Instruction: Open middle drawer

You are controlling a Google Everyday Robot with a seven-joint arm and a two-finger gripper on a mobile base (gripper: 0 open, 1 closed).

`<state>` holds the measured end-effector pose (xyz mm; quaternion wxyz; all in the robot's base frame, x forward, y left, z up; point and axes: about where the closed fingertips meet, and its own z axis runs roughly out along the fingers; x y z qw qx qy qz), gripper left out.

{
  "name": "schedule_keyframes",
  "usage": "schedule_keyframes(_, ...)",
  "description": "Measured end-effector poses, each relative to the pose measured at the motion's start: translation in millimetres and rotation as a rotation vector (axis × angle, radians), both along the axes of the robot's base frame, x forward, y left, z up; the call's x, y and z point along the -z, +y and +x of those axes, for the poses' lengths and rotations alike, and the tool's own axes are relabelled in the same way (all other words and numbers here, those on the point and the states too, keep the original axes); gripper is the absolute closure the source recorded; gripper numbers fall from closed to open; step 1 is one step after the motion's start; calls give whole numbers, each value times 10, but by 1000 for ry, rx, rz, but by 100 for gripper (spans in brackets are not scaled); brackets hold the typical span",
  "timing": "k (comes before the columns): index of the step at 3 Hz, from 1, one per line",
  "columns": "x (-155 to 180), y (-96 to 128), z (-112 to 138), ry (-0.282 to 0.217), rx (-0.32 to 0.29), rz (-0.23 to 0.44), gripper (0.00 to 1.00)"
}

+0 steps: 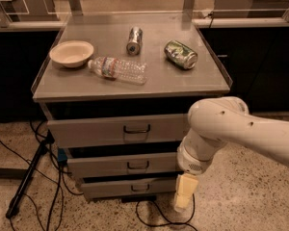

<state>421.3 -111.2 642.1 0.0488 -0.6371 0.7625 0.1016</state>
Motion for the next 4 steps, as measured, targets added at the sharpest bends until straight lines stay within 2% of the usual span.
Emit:
schedule_keyframes(1, 390, 26, 188, 31, 32, -20, 0)
schedule_keyframes(2, 418, 28, 197, 35, 34, -20, 0)
schedule_keyframes(3, 571, 24, 173, 54, 49, 15, 0)
schedule_keyframes(4, 832, 97, 321, 40, 104, 61, 0)
